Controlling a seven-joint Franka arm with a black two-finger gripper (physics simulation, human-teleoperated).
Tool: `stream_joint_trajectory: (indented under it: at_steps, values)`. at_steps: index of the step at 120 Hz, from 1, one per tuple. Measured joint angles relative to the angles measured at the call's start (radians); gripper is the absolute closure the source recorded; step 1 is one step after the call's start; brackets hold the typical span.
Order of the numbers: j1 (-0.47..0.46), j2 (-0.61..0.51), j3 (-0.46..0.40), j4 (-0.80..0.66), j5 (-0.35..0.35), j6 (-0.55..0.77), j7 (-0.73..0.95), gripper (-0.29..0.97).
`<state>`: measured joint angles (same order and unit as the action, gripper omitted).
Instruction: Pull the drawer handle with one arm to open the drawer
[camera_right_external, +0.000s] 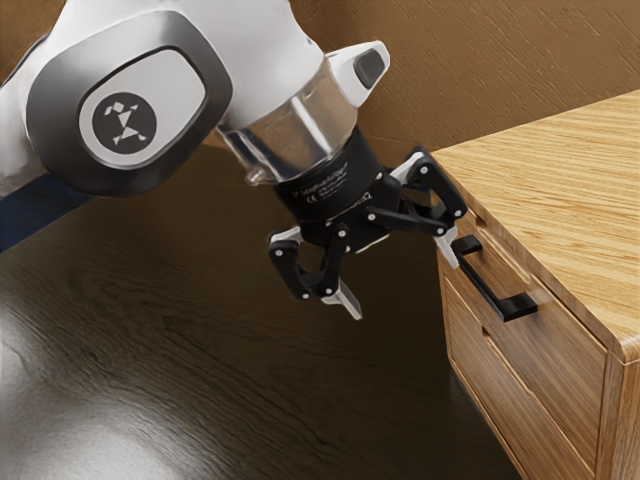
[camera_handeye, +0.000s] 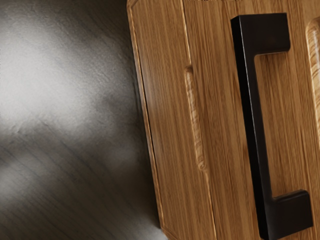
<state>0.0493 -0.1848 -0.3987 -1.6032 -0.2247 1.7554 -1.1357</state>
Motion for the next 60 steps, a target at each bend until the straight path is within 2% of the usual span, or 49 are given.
stream_joint_trajectory:
  at_steps: [48, 60]
  values:
    - [-0.008, 0.09, -0.006, 0.029, 0.033, 0.032, -0.074, 0.0]
    - [-0.006, 0.092, -0.017, 0.029, 0.089, 0.037, -0.087, 0.0]
